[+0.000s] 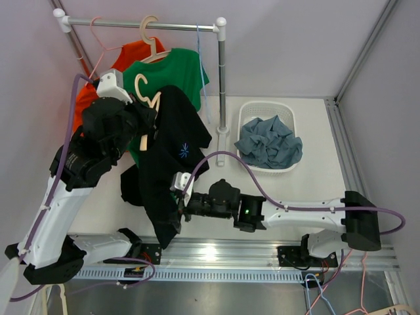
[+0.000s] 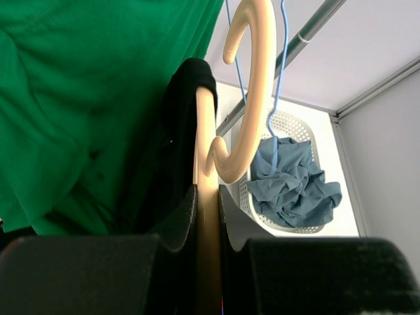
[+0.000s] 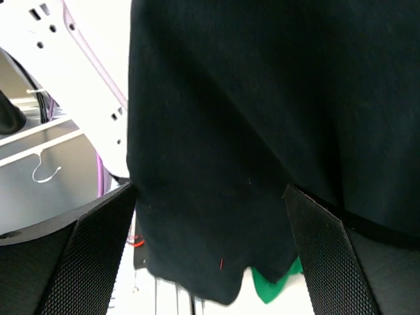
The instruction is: Remove the t-shirt from the hanger
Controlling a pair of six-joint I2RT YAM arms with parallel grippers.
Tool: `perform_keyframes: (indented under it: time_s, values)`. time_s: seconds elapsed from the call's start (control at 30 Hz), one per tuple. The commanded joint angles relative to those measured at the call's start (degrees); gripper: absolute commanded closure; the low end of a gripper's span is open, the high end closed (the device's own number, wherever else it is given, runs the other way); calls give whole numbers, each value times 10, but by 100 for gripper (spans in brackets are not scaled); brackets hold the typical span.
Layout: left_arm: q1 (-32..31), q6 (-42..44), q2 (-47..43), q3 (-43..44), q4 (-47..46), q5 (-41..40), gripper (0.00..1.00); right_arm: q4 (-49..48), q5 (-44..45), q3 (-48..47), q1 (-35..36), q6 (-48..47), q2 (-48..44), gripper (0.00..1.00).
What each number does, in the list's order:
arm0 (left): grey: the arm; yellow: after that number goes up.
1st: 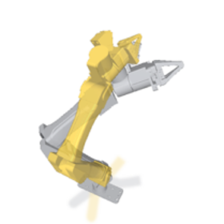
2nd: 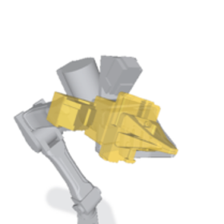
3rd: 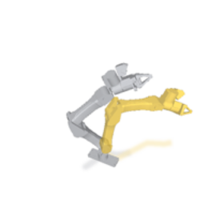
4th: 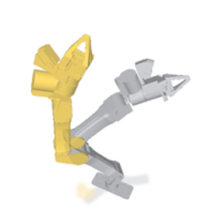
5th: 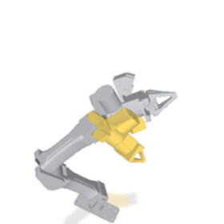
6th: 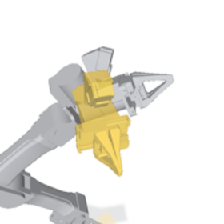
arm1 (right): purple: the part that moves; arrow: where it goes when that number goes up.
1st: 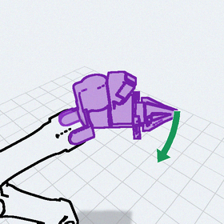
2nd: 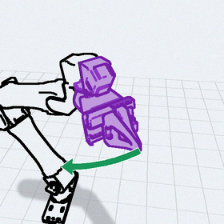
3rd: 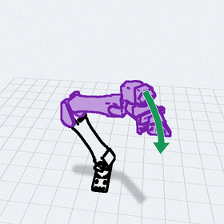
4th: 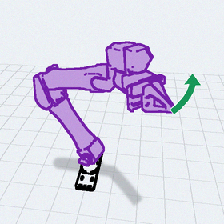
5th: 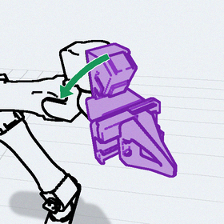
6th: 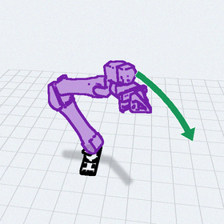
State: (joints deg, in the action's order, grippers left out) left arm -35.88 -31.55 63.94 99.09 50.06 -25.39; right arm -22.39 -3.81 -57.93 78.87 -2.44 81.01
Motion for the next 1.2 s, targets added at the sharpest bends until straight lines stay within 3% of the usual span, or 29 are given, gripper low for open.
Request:
perform_keyframes:
  time_s: [0.0,0.1,0.2,0.33,0.43,0.47,0.5,0.63,0.67,0.8,0.93,1.03,1.1,1.17]
  values:
    - [-4,-22,-19,-7,-37,-3,99,-99,-1,-46,11,-6,20,0]
    - [-5,-30,-24,-6,-30,7,99,-112,21,-61,15,-23,39,2]
    - [-8,-27,-34,-21,-32,9,99,-120,16,-70,15,-31,47,23]
    - [-9,-26,-45,-49,-39,3,99,-122,2,-78,19,-23,47,24]
    - [-9,-26,-49,-63,-46,14,99,-116,-4,-87,25,-18,47,66]
    - [-9,-26,-47,-64,-45,18,100,-111,-1,-90,28,-17,48,93]
    - [-9,-26,-44,-60,-44,26,99,-101,3,-93,28,-19,48,100]
    - [-9,-3,0,1,-14,42,99,-72,6,-93,53,-45,36,100]
    - [-9,9,51,91,40,38,99,-62,17,-95,66,-59,33,100]
    - [5,38,169,257,134,52,99,19,97,-120,165,-140,35,100]
    - [64,43,264,408,204,158,99,45,186,-129,245,-208,49,100]
    - [85,43,291,423,238,213,100,63,273,-132,273,-239,71,100]
    - [81,40,254,404,237,221,99,56,321,-117,270,-238,72,100]
    - [71,34,191,295,183,220,99,54,331,-106,245,-217,56,100]
